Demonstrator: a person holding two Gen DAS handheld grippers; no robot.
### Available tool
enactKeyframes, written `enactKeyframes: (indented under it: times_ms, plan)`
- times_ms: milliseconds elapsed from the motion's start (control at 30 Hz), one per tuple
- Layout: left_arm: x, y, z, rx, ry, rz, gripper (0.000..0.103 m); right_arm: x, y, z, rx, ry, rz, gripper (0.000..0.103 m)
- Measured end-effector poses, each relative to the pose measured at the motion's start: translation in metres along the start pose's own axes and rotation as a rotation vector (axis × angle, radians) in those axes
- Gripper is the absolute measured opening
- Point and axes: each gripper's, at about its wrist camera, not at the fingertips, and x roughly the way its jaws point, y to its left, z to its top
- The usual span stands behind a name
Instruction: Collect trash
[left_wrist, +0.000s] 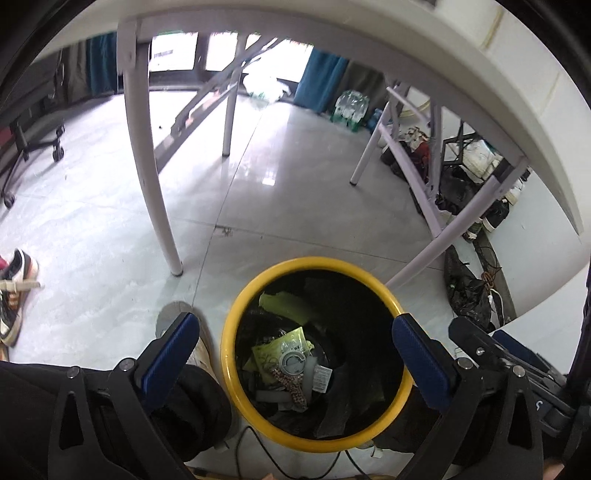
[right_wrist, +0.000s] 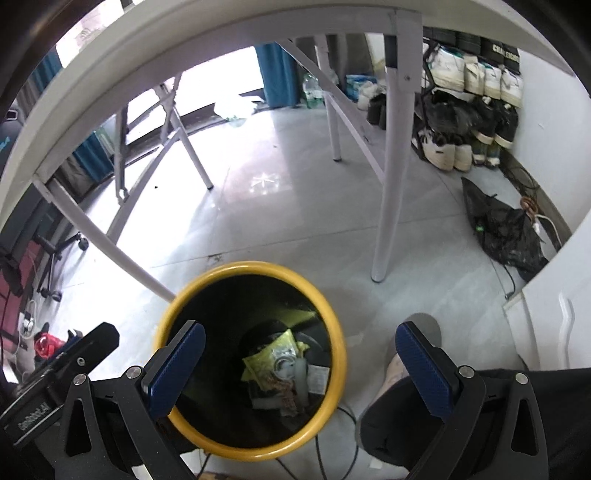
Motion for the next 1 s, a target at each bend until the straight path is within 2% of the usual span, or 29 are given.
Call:
enactKeyframes:
  times_ms: [367,667,1000]
  plan:
    - [-0.016,-0.013,-0.008,0.090,-0.031,0.018,0.102,-0.021,0.013,-0.007,-0.092,-0.023,-0.038,0.103]
    - [-0.015,-0.016,-0.012,0.126,-0.024,0.049,0.102,-0.015,0.017,-0.020,-0.160,0.040,-0.077,0.103]
    - [0.005,-0.001,-0.013,0.058,0.071,0.084,0.102,0.001,0.005,-0.023,-0.123,0.122,-0.093,0.103]
